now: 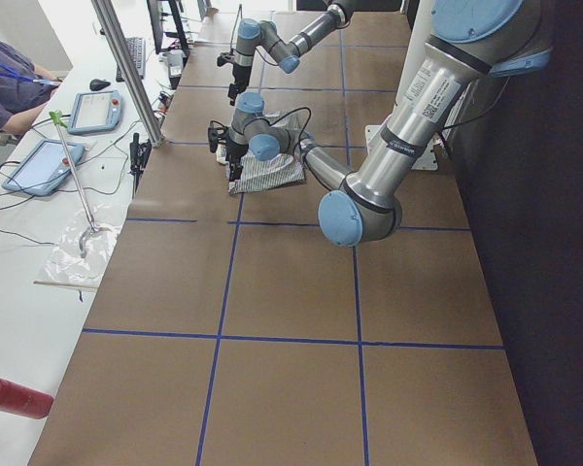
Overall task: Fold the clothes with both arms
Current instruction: 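Lower the right gripper to the folded shirt's side edge nearest it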
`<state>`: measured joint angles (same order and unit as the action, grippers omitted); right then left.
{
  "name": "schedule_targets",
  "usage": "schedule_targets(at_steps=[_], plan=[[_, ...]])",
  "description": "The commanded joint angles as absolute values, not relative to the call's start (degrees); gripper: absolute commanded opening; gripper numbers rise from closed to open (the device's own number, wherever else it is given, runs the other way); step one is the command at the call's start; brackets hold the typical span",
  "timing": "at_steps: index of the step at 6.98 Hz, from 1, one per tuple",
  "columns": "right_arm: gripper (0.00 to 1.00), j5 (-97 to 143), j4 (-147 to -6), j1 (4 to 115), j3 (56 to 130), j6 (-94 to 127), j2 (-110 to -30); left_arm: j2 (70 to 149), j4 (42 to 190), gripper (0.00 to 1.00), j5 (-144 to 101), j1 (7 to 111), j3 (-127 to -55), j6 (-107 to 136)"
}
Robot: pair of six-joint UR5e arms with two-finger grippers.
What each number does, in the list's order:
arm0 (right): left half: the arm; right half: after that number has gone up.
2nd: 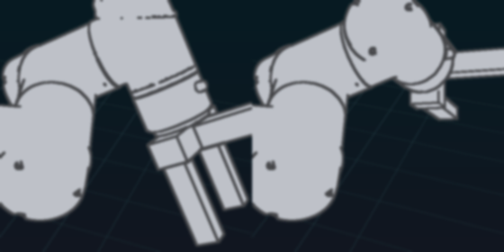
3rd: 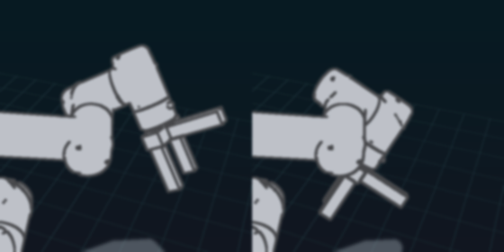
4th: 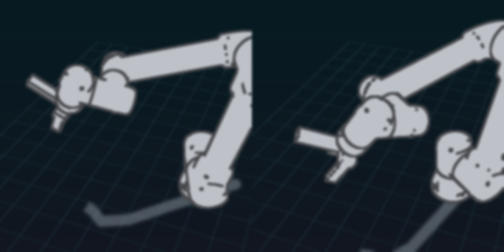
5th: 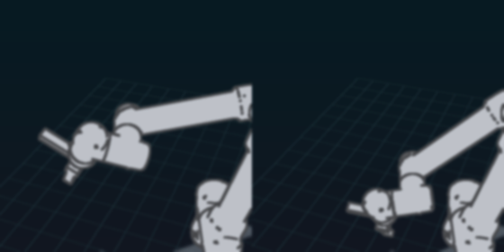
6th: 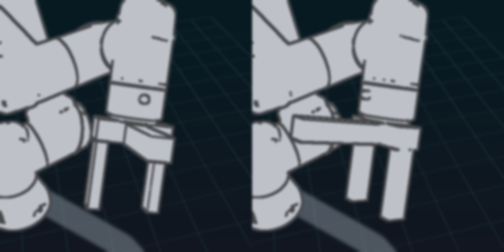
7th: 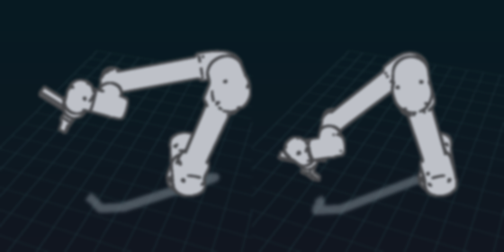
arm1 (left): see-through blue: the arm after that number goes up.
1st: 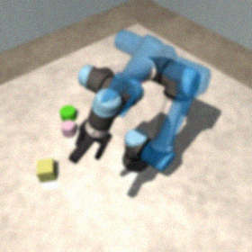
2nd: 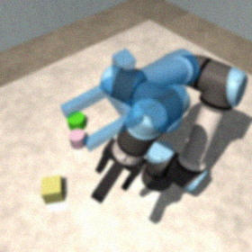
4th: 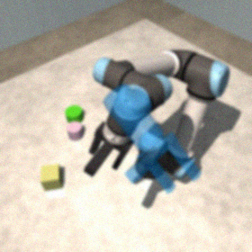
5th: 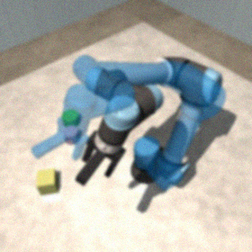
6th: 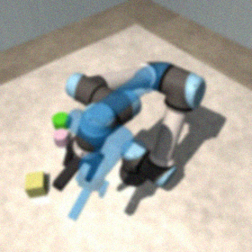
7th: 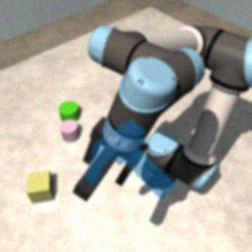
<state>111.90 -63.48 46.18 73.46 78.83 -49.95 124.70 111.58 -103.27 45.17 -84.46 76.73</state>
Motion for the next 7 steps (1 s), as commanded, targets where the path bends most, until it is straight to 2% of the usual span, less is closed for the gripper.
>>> schedule_targets(at_steps=[1,3,4,7], plan=[[1.0,113.73,-63.98,41.51,86.58,83.28,-59.27,124.89,111.01,1.0,-103.45,45.18,-87.08,76.73],[1.0,109.19,-63.98,34.93,96.11,87.71,-67.46,124.54,110.57,1.0,-103.54,45.18,-89.73,76.82],[0.99,107.86,-63.98,33.07,98.41,87.71,-69.85,124.45,110.57,1.0,-103.54,45.18,-89.91,76.82],[0.89,107.67,-64.07,32.35,98.17,87.63,-70.84,124.19,110.48,1.0,-103.54,45.09,-91.14,76.82]])
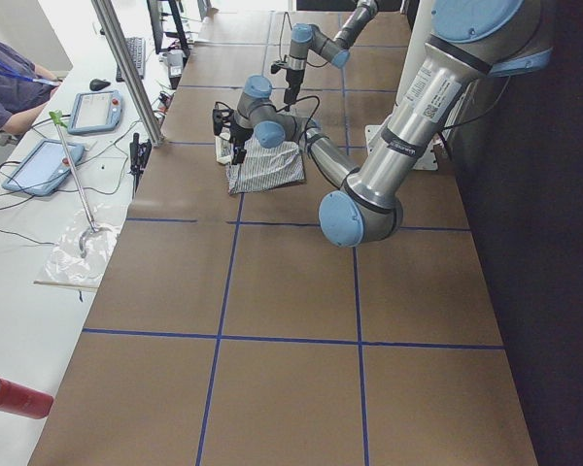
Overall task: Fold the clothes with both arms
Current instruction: 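Lower the right gripper to the folded shirt's side edge nearest it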
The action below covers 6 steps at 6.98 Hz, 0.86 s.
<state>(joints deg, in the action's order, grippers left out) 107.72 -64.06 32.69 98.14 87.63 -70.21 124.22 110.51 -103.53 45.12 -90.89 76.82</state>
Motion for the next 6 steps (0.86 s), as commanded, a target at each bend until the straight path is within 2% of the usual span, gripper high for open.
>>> schedule_targets(at_steps=[1,3,4,6], plan=[[0.76,107.67,-64.07,32.17,97.74,87.54,-70.84,124.1,110.57,1.0,-103.54,45.17,-91.06,76.82],[0.19,107.67,-64.07,31.56,97.21,87.54,-70.49,124.1,110.57,1.0,-103.45,45.18,-91.05,76.82],[0.0,107.67,-64.07,31.38,97.12,87.54,-70.49,124.01,110.65,1.0,-103.45,45.18,-91.05,76.73],[0.0,108.36,-64.07,31.55,97.29,86.93,-70.4,124.01,110.74,1.0,-103.45,45.09,-91.05,76.73]])
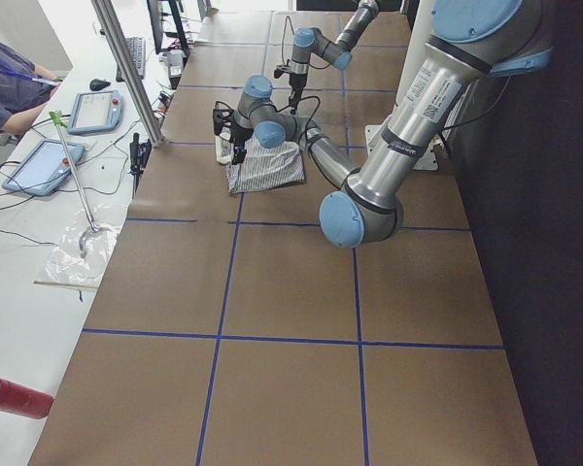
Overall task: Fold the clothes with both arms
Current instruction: 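Lower the right gripper to the folded shirt's side edge nearest it, then drag the folded shirt with the right gripper away from the left arm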
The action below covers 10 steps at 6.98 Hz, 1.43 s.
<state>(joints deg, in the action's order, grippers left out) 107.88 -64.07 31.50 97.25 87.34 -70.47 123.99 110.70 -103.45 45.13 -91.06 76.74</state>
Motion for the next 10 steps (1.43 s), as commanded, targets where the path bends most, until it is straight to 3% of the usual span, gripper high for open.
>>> schedule_targets(at_steps=[1,2,4,7,8,10], plan=[[0.0,110.37,-64.68,32.42,98.08,86.75,-70.66,124.01,110.74,1.0,-103.45,45.17,-91.05,76.73],[0.0,111.09,-66.17,32.52,104.0,86.75,-74.84,124.1,110.74,1.0,-103.45,45.09,-91.14,76.82],[0.0,110.31,-68.29,27.46,121.22,87.18,-91.32,124.1,111.0,1.0,-103.45,45.09,-91.14,76.82],[0.0,111.7,-67.86,18.74,127.26,87.71,-103.25,124.28,110.66,1.0,-103.54,44.04,-92.88,77.34],[0.99,111.53,-67.42,18.72,128.22,87.98,-103.01,124.02,110.48,1.0,-104.75,43.34,-94.55,77.6],[1.0,111.45,-67.32,24.57,129.99,88.33,-97.69,120.08,107.87,1.0,-107.05,37.93,-102.08,91.07]])
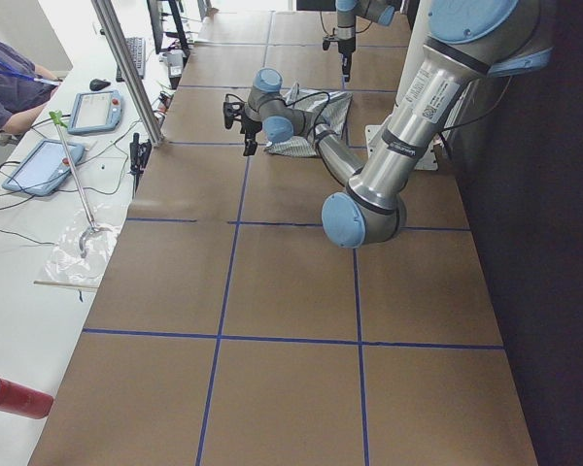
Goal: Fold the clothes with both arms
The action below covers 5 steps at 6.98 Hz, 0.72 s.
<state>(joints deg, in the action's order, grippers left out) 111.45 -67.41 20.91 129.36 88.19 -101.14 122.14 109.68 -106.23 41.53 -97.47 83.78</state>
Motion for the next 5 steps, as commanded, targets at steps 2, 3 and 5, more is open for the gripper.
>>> schedule_targets(at_steps=[2,3,5], plan=[[1.0,111.27,-67.41,33.26,128.59,88.24,-90.22,120.06,98.57,0.91,-102.61,26.35,-107.3,110.11],[1.0,111.62,-67.5,37.05,126.76,87.98,-87.65,120.49,97.48,0.9,-98.48,19.49,-106.71,115.61],[1.0,111.62,-67.5,38.85,123.93,87.71,-84.56,121.11,97.38,0.9,-97.03,16.09,-104.5,123.8]])
